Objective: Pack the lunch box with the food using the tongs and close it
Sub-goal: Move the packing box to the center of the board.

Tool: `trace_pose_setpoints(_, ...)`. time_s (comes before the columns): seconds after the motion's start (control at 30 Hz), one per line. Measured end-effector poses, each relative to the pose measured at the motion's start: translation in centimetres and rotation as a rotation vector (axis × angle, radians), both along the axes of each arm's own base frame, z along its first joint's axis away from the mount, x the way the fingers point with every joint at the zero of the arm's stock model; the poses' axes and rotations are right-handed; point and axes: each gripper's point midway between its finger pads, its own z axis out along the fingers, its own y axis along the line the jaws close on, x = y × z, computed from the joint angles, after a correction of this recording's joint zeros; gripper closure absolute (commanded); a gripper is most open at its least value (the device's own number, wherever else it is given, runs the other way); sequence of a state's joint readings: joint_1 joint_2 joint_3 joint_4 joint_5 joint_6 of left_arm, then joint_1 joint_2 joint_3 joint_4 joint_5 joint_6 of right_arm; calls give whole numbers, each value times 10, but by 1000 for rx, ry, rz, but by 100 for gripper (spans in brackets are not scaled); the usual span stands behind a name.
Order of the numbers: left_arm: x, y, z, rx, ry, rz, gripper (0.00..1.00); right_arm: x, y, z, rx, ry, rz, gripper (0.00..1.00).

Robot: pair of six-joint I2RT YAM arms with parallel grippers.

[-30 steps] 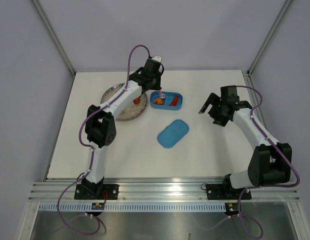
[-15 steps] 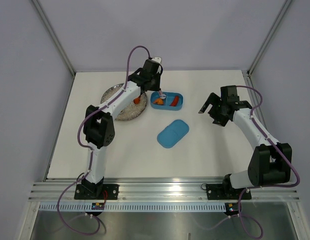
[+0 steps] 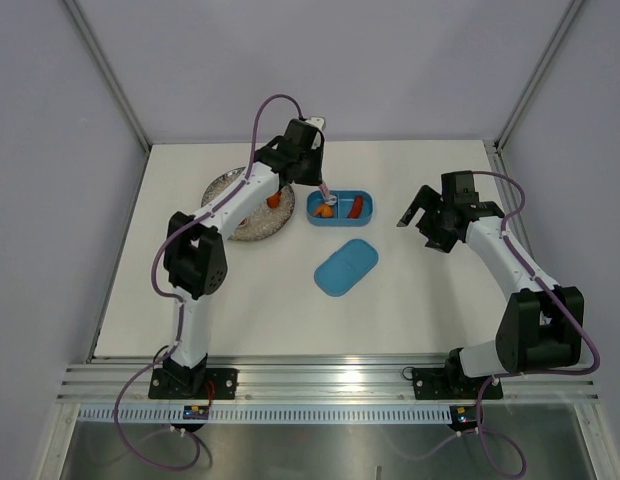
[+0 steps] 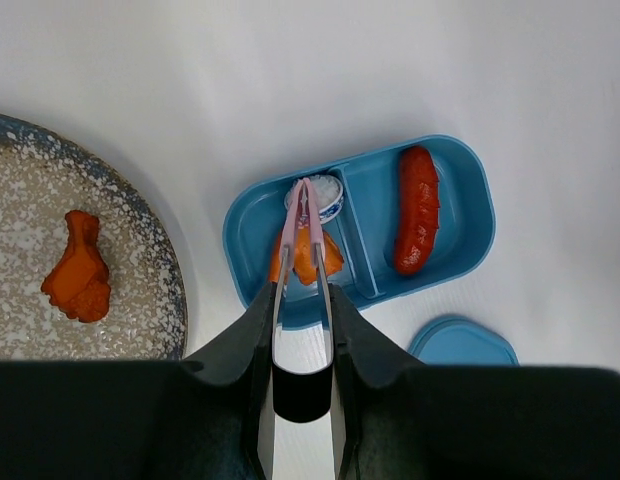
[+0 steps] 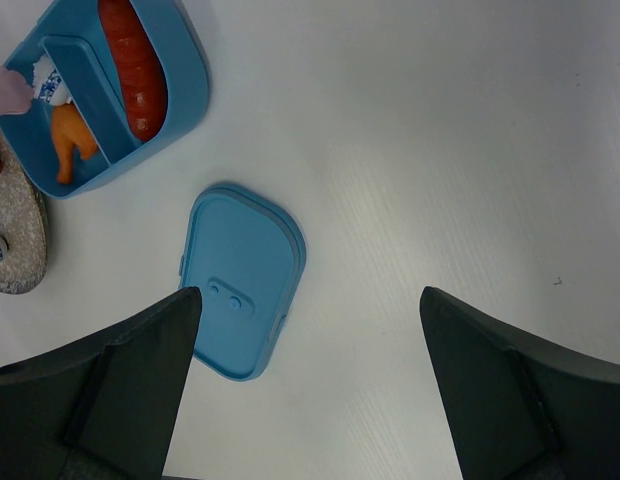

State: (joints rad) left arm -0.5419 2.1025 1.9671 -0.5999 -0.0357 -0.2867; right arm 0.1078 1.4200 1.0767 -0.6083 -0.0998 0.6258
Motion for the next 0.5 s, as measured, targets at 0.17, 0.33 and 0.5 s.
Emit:
trace_pose_setpoints(0.17,-15,5,6,-8,14,-15,100,0,0,1,0,-2,0,2)
trace_pose_setpoints(0.33,-22,7,27,-32,-14,-23,100,0,1,2,1,-7,2,2)
trace_pose_setpoints(0.5,-24,7,35,-42,-24,-25,92,0,1,2,1,-7,3,2)
